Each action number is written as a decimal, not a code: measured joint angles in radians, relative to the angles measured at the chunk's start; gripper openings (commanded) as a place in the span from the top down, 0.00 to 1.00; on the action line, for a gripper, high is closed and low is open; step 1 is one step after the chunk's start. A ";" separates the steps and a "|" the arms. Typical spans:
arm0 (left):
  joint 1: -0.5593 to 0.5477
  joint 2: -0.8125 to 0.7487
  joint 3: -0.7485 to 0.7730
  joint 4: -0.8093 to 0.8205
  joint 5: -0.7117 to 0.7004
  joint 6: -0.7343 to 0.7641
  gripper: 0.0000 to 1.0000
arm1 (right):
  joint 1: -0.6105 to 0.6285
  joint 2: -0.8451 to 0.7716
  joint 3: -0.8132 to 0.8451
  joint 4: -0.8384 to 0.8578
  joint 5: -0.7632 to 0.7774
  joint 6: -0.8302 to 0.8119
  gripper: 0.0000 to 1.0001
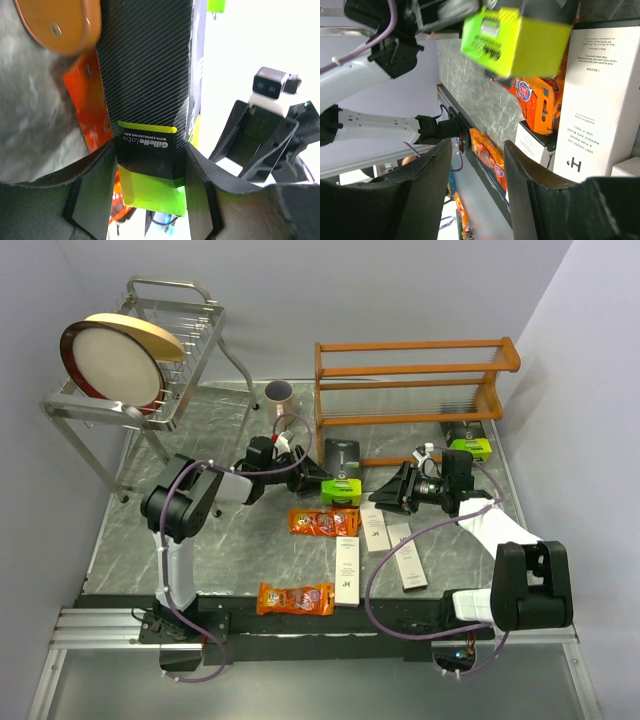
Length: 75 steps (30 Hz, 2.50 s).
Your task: Place and organize the shaving razors onto the shelf
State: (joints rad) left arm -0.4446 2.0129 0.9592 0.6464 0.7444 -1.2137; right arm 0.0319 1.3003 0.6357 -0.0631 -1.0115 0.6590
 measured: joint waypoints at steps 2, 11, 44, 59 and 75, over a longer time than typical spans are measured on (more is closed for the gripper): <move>0.000 0.031 0.026 0.002 -0.002 -0.017 0.57 | 0.000 0.002 0.000 0.000 0.001 -0.004 0.47; 0.000 0.071 0.102 -0.029 -0.045 -0.099 0.55 | 0.016 0.050 0.155 -0.146 0.126 -0.182 0.65; 0.031 0.069 0.077 -0.138 -0.115 -0.182 0.09 | 0.256 0.400 0.428 -0.256 0.499 -0.309 0.86; 0.061 -0.037 0.041 -0.226 -0.138 -0.095 0.06 | 0.263 0.418 0.526 -0.252 0.517 -0.293 0.85; 0.101 -0.098 0.022 -0.275 -0.145 -0.025 0.03 | 0.267 0.406 0.557 -0.211 0.522 -0.319 0.89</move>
State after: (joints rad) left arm -0.3439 1.9148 0.9813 0.3717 0.5999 -1.2385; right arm 0.2989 1.7061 1.1927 -0.2737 -0.4896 0.3401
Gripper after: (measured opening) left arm 0.969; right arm 0.149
